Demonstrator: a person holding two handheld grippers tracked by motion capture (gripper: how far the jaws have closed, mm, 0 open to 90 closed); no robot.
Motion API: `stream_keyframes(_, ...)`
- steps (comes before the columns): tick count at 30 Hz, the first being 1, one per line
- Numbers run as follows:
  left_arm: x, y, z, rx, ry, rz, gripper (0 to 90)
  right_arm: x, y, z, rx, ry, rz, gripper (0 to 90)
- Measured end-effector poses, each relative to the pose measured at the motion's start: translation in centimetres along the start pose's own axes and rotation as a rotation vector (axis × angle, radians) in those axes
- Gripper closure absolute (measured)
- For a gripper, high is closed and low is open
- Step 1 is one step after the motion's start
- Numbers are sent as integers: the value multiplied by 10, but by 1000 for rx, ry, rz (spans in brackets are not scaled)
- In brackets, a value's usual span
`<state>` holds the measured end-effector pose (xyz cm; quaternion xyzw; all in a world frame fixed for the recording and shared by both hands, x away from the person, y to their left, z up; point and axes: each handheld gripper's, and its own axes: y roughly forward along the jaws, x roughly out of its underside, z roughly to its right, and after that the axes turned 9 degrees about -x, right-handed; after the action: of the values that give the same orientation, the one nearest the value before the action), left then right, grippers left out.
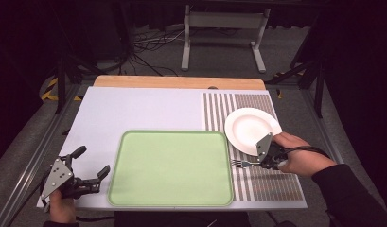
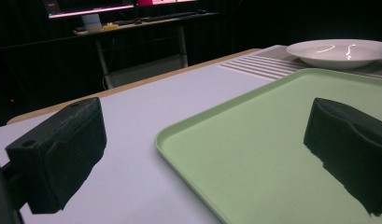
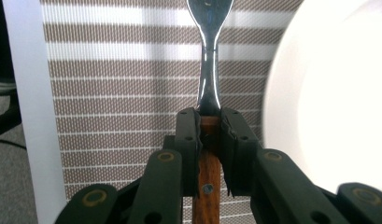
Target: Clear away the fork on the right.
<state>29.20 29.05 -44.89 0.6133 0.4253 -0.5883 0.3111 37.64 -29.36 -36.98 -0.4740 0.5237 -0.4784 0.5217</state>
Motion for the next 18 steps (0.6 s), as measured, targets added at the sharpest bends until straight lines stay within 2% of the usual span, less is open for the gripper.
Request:
stream_keyframes(7,0,0,0,0,-3,0,0,-10,-15,1,35,-10,10,780)
stream_keyframes(13,0,0,0,0,-5,-2,0,-22,-28,2,67,-11,55,780)
stream_keyframes(18,0,0,0,0,-5,-2,0,-37,-31,4,69,-36,49,780)
